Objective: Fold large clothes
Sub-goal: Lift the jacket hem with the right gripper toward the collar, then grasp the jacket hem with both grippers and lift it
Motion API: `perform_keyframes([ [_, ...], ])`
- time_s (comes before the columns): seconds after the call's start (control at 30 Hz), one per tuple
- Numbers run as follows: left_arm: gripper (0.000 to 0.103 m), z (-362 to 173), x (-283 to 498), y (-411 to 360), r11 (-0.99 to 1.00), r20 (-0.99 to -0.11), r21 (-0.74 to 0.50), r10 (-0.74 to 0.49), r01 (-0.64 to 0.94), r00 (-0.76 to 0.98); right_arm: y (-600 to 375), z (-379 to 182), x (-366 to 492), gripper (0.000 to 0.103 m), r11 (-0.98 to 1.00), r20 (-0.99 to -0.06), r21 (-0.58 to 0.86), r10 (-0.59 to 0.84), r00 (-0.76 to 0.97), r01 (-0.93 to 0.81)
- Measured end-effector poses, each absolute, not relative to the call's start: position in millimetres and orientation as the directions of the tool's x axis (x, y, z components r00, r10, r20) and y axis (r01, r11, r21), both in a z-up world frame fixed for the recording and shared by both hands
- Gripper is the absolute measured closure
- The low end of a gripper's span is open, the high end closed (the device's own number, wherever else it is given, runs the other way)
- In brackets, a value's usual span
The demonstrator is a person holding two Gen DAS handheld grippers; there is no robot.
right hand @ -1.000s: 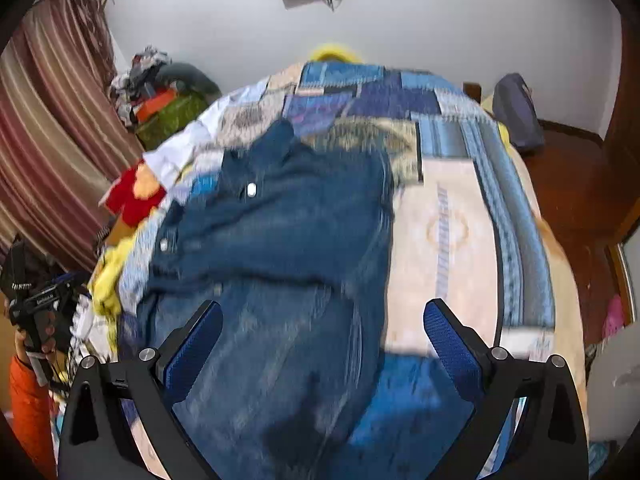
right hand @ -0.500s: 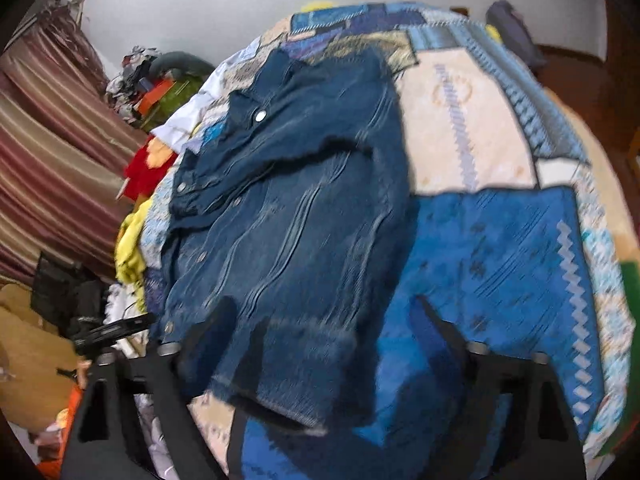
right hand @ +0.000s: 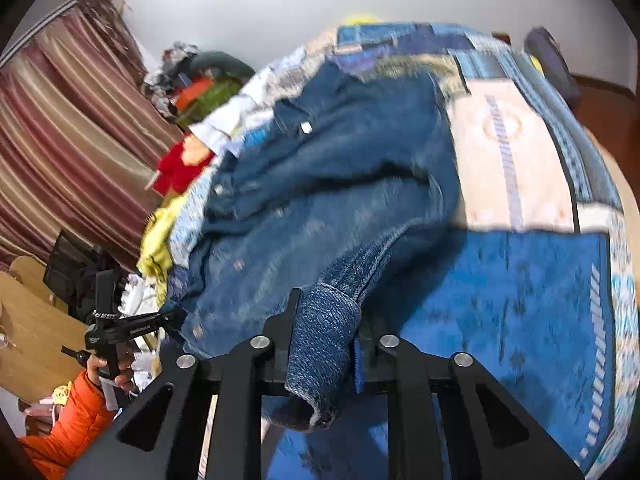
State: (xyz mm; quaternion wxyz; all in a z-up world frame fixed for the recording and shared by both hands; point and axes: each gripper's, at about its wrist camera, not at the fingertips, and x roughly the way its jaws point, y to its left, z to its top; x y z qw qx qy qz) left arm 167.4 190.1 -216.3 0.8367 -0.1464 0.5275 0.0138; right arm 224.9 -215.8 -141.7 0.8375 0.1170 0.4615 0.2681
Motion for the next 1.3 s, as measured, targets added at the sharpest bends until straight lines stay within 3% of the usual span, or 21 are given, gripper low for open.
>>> perform_keyframes([
  [0.27,0.089,-111,212,203,0.970,-0.728,-0.212,-0.078,-0.116,0.681,-207,-84,281,0.091,0.835,-0.617,0.389,0.550,0.563,-0.389],
  [0.5,0.090,-79,304,242,0.940,-0.673,-0.283,-0.054,-0.189,0.738,-199,-54,373,0.092,0.859,-0.571,0.371,0.510,0.643,-0.353],
  [0.77,0.089,-137,427,259,0.920,-0.766,-0.252,0.000,-0.300,0.643,-173,-111,492,0.092,0.907,-0.663,0.332,0.419,0.620,-0.259],
  [1.03,0.087,-237,472,273,0.910,-0.867,-0.210,-0.005,-0.357,0.499,-179,-212,556,0.091,0.897,-0.767,0.401,0.440,0.468,-0.186],
  [1.17,0.085,-244,472,262,0.941,-0.867,-0.127,0.047,-0.313,0.496,-192,-215,561,0.089,0.845,-0.747,0.480,0.535,0.394,-0.237],
  [1.3,0.083,-236,473,259,0.952,-0.879,-0.092,0.060,-0.291,0.473,-192,-200,554,0.087,0.844,-0.774,0.437,0.529,0.348,-0.310],
])
